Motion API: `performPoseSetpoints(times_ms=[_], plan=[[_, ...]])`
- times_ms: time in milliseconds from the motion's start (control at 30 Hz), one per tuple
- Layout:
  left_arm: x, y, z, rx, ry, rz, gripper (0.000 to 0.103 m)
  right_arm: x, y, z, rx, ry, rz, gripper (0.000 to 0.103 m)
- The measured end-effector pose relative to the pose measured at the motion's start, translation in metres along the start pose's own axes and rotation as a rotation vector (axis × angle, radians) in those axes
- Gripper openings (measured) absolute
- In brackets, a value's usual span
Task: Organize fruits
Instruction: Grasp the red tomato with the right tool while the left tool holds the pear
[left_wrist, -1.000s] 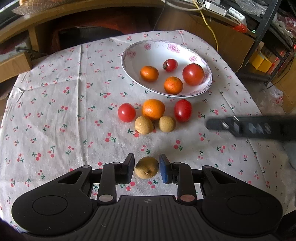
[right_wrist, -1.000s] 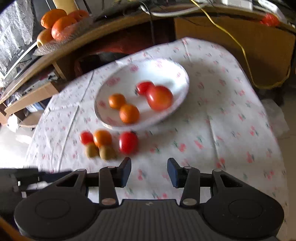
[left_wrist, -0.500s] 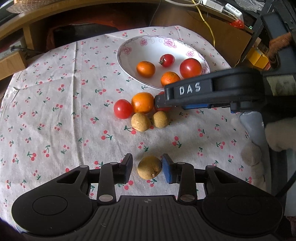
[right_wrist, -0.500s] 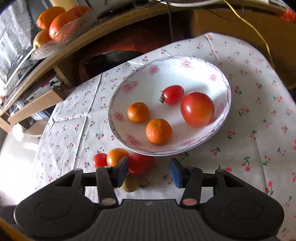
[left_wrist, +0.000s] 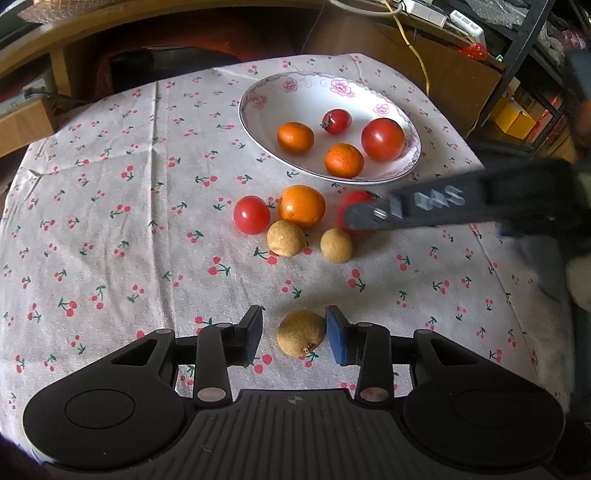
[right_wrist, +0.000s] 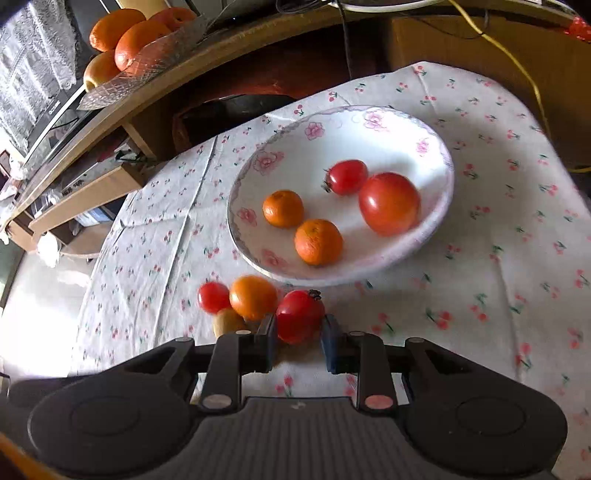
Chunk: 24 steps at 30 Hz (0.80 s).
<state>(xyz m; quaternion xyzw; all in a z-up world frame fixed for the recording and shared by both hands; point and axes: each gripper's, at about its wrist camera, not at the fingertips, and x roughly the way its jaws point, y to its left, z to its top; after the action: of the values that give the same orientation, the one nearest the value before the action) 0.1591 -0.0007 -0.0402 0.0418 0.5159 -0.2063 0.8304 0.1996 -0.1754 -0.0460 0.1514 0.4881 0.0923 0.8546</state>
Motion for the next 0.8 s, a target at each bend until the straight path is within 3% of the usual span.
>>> performPoseSetpoints(times_ms=[133, 367, 533, 800], plan=[[0.000, -0.001, -0.001, 0.007, 0.005, -0.003, 0.048, -0.020, -0.007, -0.014, -0.022, 0.020, -0.027, 0.027], [0.000, -0.003, -0.008, 0.023, 0.008, 0.026, 0.051, -0.037, -0.003, -0.055, -0.188, 0.053, -0.145, 0.027], [0.001, -0.011, -0.011, 0.056, -0.010, 0.060, 0.049, -0.039, 0.003, -0.063, -0.271, 0.013, -0.160, 0.030], [0.000, -0.022, -0.021, 0.093, -0.039, 0.077, 0.050, -0.035, -0.008, -0.066, -0.272, 0.055, -0.100, 0.033]])
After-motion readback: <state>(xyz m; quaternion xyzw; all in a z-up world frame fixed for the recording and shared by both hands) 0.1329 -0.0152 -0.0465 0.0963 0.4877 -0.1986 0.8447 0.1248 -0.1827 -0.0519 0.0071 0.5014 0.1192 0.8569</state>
